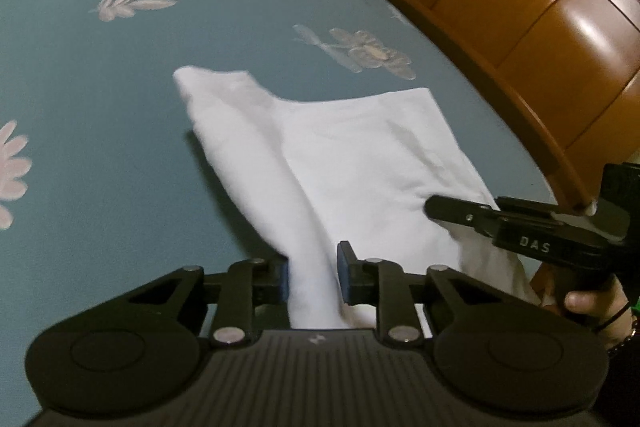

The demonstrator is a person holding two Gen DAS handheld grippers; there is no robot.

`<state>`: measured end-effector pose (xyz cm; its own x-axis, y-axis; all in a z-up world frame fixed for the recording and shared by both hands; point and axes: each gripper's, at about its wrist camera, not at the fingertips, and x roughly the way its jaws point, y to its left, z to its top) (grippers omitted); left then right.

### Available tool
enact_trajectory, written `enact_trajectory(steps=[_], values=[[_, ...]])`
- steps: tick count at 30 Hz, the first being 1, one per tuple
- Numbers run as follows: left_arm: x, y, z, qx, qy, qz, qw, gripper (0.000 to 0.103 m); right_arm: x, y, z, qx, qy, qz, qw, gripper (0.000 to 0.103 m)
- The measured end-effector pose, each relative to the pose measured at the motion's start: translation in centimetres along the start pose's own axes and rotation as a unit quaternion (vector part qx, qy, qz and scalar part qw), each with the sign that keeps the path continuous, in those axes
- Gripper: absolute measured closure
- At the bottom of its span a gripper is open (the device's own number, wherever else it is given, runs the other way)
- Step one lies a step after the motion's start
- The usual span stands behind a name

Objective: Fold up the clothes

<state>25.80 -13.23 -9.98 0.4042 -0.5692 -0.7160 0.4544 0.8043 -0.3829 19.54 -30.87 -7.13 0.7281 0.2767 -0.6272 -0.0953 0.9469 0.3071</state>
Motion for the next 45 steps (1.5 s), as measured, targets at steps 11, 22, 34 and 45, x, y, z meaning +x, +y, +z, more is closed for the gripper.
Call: enact_trajectory(steps=[11, 22, 34, 45], values=[[3.8, -6.1, 4.6, 0.05, -0.012, -0.048, 0.9975, 0.083, -3.9, -6.4, 3.6, 0.002, -0.046, -0.062, 0.997, 0.085], [12.3, -11.8, 10.0, 0.086, -0.009, -0.107, 0.9905, 0.083, -5.7, -14.7, 7.6, -0.014, -0.064, -0.166, 0.984, 0.086], [18.0, -15.3, 10.5, 0.098, 0.01, -0.131, 0.9865, 0.083, -5.3, -21.3, 7.4, 0.01, -0.041, -0.233, 0.972, 0.085], [14.2, -12.9, 10.6, 0.125, -0.021, -0.054, 0.9904, 0.054, -8.6, -23.4, 4.9, 0.068, -0.067, -0.277, 0.956, 0.064]])
